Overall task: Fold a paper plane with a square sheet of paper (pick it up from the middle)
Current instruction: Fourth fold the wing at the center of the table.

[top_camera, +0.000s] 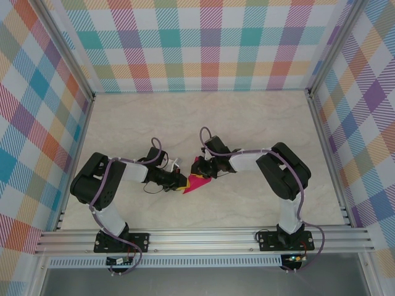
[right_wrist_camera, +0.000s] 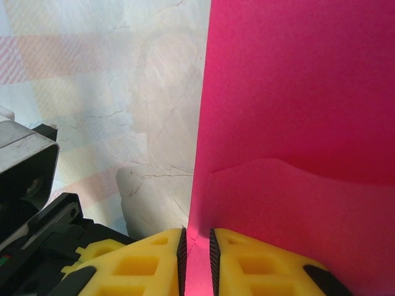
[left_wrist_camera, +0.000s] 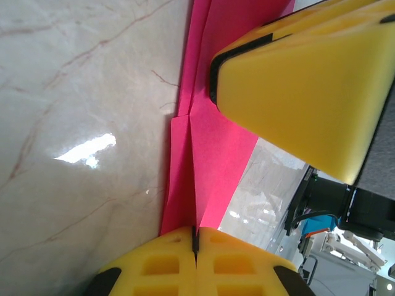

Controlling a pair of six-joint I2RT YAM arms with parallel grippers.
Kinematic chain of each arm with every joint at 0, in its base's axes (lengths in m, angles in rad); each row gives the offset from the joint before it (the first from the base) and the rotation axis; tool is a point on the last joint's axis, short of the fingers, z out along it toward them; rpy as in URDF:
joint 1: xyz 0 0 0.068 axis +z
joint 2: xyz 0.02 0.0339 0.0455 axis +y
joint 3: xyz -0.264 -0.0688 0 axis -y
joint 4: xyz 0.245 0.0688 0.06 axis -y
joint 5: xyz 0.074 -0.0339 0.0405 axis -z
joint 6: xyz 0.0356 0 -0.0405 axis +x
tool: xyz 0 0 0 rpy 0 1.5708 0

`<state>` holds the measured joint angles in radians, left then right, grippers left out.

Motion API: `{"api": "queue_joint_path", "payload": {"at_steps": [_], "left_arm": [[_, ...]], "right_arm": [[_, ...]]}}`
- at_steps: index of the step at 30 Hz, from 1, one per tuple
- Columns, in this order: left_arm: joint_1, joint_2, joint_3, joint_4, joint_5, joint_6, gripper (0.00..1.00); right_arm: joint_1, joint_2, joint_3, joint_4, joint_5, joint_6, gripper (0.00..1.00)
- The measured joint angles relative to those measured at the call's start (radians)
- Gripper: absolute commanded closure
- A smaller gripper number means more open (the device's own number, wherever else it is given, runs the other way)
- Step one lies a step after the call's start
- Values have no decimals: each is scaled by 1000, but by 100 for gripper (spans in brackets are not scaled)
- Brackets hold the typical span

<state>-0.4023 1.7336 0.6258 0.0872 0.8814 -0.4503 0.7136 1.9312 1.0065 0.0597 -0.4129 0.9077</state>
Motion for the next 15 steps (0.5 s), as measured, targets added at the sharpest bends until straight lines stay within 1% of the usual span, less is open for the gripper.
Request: {"api": "queue_joint_path", "payload": {"at_steps": [5,10,15], "left_arm": [[-1,-18,-2,-8,-18,1,87],[-5,-54,-25,-8,-61,-9,89],[-8,-93,-44,-32,-102,-18,88]], "right_arm": [[0,2,2,-1,-5,-8,80],[0,3,3,-2,-8,-11,79],[0,4,5,-5,-11,-15,80]]}}
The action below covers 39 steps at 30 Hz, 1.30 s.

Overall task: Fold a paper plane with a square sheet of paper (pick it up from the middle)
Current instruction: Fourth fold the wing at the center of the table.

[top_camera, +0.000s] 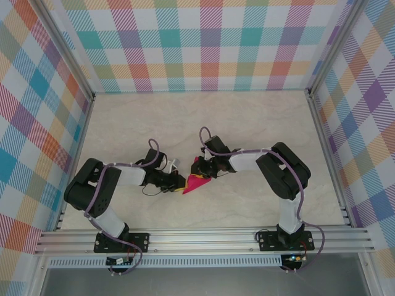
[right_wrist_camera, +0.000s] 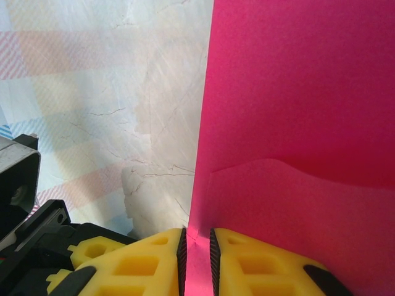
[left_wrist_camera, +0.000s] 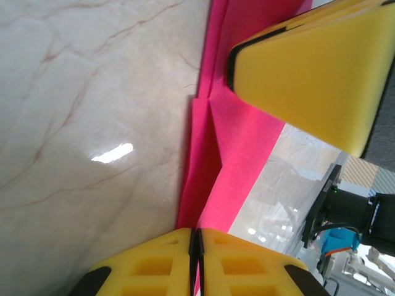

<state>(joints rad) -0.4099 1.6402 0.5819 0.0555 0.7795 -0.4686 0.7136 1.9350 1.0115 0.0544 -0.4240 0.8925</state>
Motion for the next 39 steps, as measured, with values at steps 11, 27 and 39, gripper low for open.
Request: {"api": "queue_joint_path", "payload": {"at_steps": [11,27,39], "left_arm": [[-12,-31,-5,-39,-34,-6,95],[-51,-18,23,-87,-68,17,98],[-81,-50,23,-109,-132,19,89]], "right_arm": [[0,0,0,-1,-1,-4,79],[0,2,0,-1,-7,-11,79],[0,4,6,-11,-8,-14,79]]}}
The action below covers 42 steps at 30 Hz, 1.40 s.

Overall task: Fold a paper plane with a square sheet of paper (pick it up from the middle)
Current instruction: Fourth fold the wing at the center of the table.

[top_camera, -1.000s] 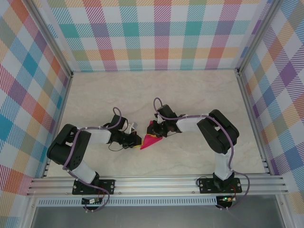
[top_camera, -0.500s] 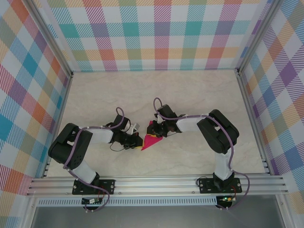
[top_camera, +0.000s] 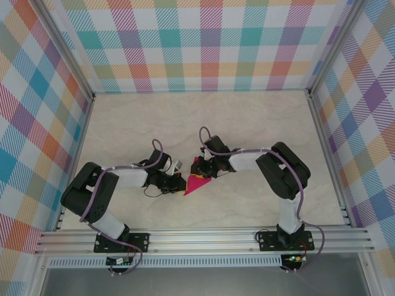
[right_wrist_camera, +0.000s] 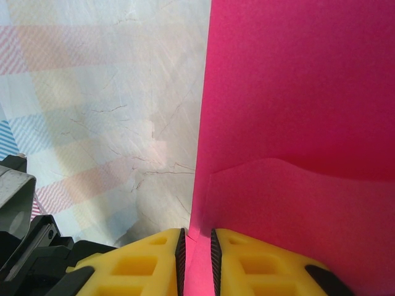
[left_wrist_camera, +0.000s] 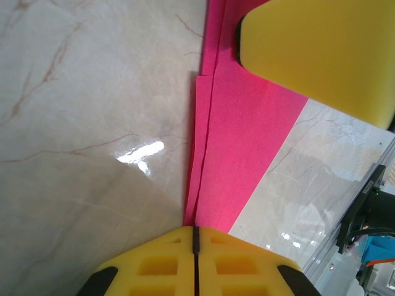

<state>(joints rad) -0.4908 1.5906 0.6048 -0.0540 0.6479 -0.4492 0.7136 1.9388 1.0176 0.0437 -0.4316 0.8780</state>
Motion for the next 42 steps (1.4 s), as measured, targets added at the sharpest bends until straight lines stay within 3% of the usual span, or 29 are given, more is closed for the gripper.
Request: {"api": "queue_joint_path", "payload": {"at_steps": [18,42], "left_arm": [[-12,-25,6,-87,-23,20,99],[-183,1,182,-358,-345,-20,90]], "right_arm": [[0,3,6,-9,0,0,78],[0,3,11,-19,1,-1,78]]}}
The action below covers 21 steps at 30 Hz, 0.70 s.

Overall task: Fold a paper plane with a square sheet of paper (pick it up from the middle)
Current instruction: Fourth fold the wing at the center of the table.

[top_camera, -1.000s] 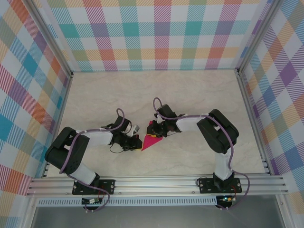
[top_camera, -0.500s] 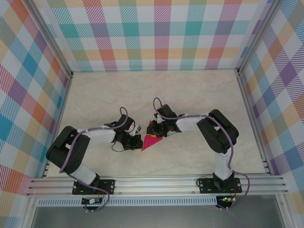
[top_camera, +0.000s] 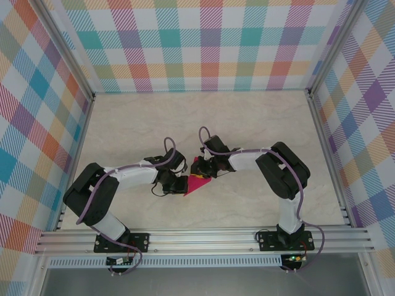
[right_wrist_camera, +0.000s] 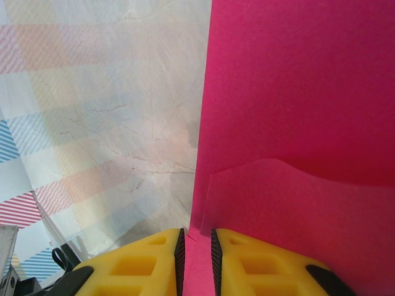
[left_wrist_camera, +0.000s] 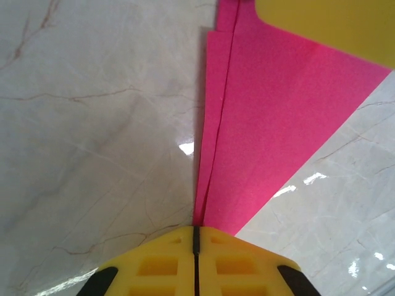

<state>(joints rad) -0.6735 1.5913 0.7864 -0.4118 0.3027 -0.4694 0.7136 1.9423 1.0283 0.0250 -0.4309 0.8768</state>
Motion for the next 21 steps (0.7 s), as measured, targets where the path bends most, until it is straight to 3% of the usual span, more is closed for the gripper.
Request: {"api": "queue_joint_path", "payload": {"at_steps": [6,21], "left_arm": [[-34,3,10,-11,-57,-21,84],[-64,-31,8,-84,-135,-55,91]], "right_arm": [[0,1,1,-2,0,0,78],[0,3,8,-13,-1,-3,78]]}}
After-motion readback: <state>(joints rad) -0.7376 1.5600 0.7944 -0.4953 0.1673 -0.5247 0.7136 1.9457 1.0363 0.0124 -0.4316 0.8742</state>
